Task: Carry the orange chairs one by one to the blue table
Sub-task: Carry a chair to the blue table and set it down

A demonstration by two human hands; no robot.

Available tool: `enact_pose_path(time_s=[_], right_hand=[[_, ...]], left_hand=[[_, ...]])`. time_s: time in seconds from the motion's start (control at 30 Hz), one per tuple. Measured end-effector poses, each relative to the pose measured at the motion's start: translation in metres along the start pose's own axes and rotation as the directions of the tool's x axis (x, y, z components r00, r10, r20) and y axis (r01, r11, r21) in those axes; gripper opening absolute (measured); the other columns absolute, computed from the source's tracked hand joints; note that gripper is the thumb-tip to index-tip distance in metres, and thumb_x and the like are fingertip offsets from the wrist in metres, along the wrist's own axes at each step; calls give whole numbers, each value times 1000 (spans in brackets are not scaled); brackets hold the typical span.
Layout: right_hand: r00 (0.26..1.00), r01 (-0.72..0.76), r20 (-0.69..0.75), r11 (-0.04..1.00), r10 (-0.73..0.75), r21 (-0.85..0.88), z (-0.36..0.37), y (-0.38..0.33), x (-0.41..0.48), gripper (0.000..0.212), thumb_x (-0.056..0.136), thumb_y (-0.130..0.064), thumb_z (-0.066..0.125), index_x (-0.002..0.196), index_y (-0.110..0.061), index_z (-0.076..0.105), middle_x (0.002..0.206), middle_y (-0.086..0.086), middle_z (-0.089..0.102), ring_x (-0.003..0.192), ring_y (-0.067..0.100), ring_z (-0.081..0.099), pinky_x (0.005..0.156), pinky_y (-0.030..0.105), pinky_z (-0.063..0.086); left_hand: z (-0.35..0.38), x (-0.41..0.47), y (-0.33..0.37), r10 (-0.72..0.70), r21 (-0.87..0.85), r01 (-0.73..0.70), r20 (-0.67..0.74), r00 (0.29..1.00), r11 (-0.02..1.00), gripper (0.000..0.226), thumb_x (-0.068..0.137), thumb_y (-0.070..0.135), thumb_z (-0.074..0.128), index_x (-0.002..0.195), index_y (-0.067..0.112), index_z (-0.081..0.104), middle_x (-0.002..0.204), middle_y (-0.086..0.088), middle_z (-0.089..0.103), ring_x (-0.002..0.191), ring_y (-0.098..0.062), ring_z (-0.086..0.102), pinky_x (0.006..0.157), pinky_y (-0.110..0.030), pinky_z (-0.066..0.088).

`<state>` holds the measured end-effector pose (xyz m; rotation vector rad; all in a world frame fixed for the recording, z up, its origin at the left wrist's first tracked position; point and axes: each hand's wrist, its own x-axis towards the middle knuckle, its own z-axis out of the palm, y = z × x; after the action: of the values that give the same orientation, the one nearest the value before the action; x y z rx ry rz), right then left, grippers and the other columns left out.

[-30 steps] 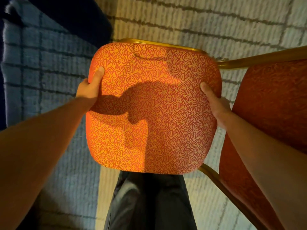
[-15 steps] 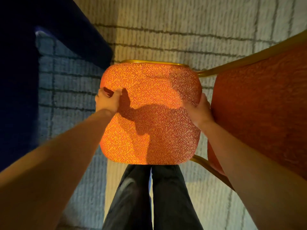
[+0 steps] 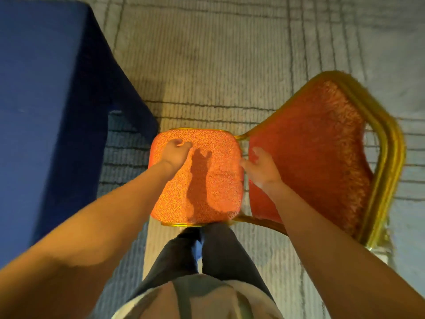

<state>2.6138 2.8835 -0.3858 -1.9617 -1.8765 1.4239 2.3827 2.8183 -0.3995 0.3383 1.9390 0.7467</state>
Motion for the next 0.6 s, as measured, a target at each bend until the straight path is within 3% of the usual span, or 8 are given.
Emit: enact_pose_path(time_s=[0.07,0.2,0.27,0.37,0.47,0.57,0.6], right_hand=[[999,36,-15,999,-36,-13,-15,-9,-14,57,90,-23,68,138,0,47,139,19,50,128,31,49,108,39,37],[991,131,-12,991,-132,-39,-48,-20,-33,59,87,-28,70,137,-6,49,135,18,50,125,33,51,108,46,39],[982,188,29,979,-186,-78,-66,-23,-37,56,86,-29,70,135,-7,51,132,17,51,122,32,53,105,44,41],[957,285,108,945,-270,-160,-91,-27,-38,61,88,-30,67,142,-9,45,139,14,47,126,29,50,104,34,39],[920,380,201,893,-337,-242,-119,-25,-39,63,90,-32,65,145,-10,41,143,11,45,131,27,46,105,33,36],[879,455,301,841,-370,-293,-146,-24,-40,59,87,-34,66,139,-12,47,127,4,52,125,27,51,101,33,41],[863,482,326,820,-385,-307,-154,-22,-39,59,86,-36,66,136,-12,49,129,7,53,123,28,52,101,34,43]], left_hand=[[3,-16,9,28,-11,-28,4,1000,1000,73,73,54,64,133,15,51,128,-12,60,117,-31,58,104,-47,44],[14,-60,31,97,-14,-97,-16,995,995,62,80,48,59,131,14,53,124,-10,62,110,-28,60,98,-45,48],[22,-83,40,109,-56,-110,-30,994,992,57,86,42,58,133,12,50,116,-7,62,100,-24,64,84,-37,51],[38,-114,47,111,-142,-125,-105,988,982,49,95,30,54,138,8,44,104,-5,61,82,-18,63,63,-29,43],[60,-149,47,112,-237,-161,-208,972,958,43,97,28,53,134,10,43,108,-9,61,82,-19,60,61,-27,41],[84,-182,44,114,-270,-194,-285,952,943,25,97,26,51,119,14,50,106,-9,60,78,-16,60,60,-27,39],[92,-192,42,107,-278,-198,-310,945,940,24,97,27,51,117,14,51,106,-9,60,79,-17,60,61,-27,39]])
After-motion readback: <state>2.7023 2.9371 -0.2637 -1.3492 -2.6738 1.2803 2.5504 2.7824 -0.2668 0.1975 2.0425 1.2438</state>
